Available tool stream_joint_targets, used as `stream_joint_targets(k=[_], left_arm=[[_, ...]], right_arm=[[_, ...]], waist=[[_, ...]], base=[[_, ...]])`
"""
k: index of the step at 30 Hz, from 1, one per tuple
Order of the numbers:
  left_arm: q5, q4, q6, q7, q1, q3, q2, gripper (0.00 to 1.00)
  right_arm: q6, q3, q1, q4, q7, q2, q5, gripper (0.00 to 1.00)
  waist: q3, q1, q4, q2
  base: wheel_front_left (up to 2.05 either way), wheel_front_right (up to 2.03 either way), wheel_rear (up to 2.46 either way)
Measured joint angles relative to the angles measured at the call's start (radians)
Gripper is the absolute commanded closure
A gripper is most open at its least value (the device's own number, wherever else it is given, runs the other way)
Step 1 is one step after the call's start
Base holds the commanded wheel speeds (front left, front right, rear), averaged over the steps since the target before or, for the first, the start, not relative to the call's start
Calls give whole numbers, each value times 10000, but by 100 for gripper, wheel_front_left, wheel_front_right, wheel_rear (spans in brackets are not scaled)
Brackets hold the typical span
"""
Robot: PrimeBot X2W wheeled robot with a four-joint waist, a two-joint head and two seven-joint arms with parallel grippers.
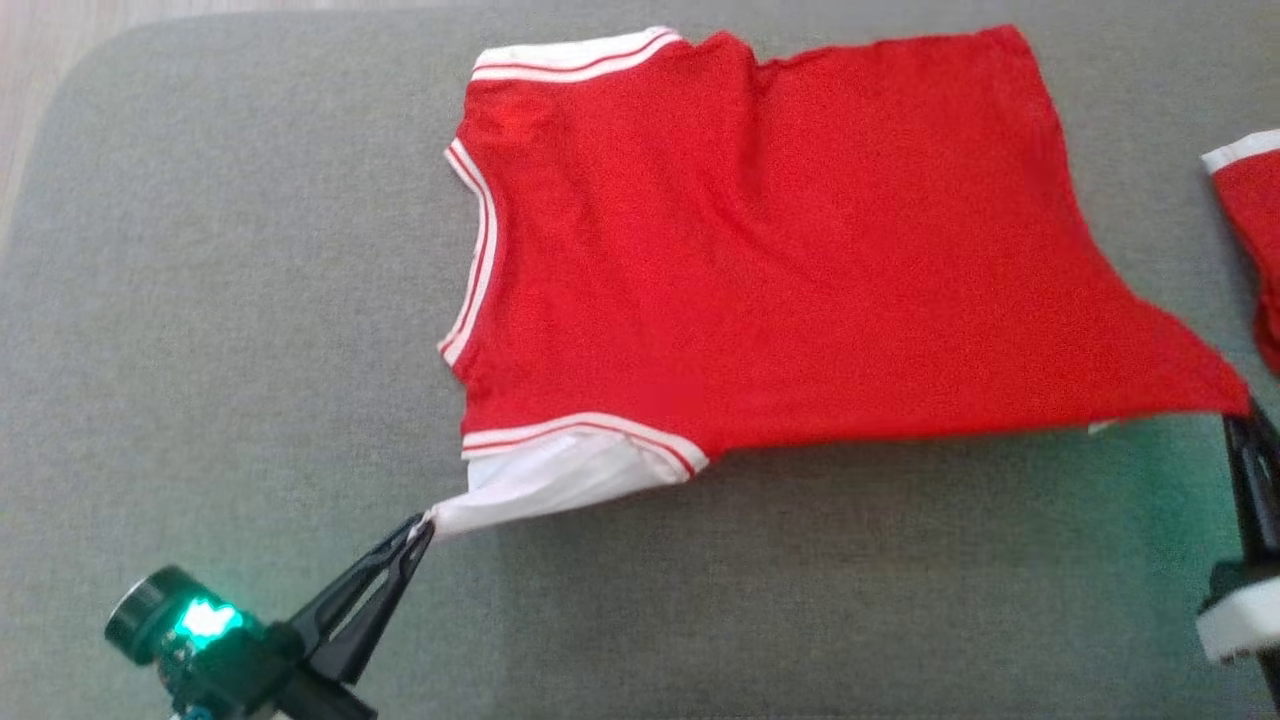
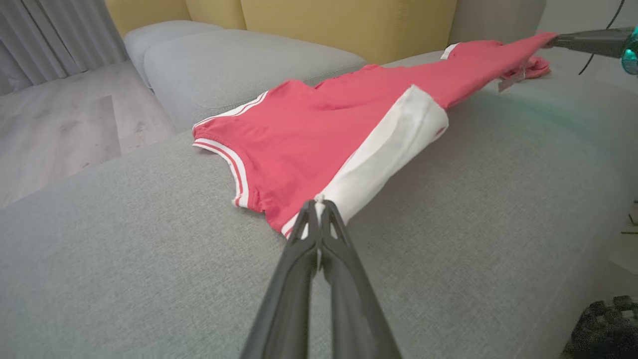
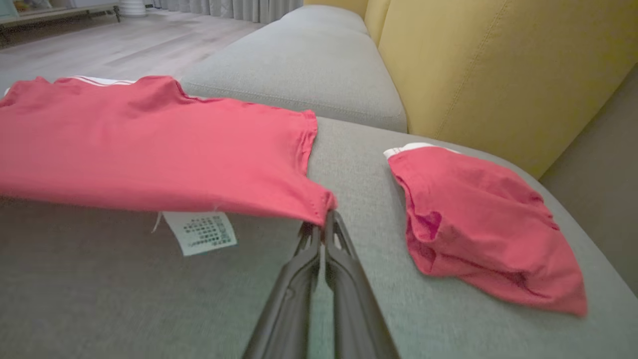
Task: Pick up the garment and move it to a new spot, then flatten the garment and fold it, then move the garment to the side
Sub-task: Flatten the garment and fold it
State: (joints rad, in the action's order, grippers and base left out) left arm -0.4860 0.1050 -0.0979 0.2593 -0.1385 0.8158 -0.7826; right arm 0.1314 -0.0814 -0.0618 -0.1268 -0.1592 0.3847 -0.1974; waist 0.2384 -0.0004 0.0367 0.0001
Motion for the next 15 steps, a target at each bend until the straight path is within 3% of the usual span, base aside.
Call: stream_joint_targets(k=[6,10,15], left_arm=[[-232,364,-56,0,187,-127,-163,100],[-222,178,305,-134,-515,-130,12,100],[88,-734,1028,-303,-2575,-138,616,100]], right_arm=[[0,-351,-715,794,677,-286,-8,100],[0,-393,-411,690,1003,-280,-50,100],[0,-201,976,161,1398,-209,-46,100]], waist=[[49,2,-53,0],[277,3,43,0],[724,5,139,-1]], base=[[0,0,0],[0,0,0],[0,0,0]])
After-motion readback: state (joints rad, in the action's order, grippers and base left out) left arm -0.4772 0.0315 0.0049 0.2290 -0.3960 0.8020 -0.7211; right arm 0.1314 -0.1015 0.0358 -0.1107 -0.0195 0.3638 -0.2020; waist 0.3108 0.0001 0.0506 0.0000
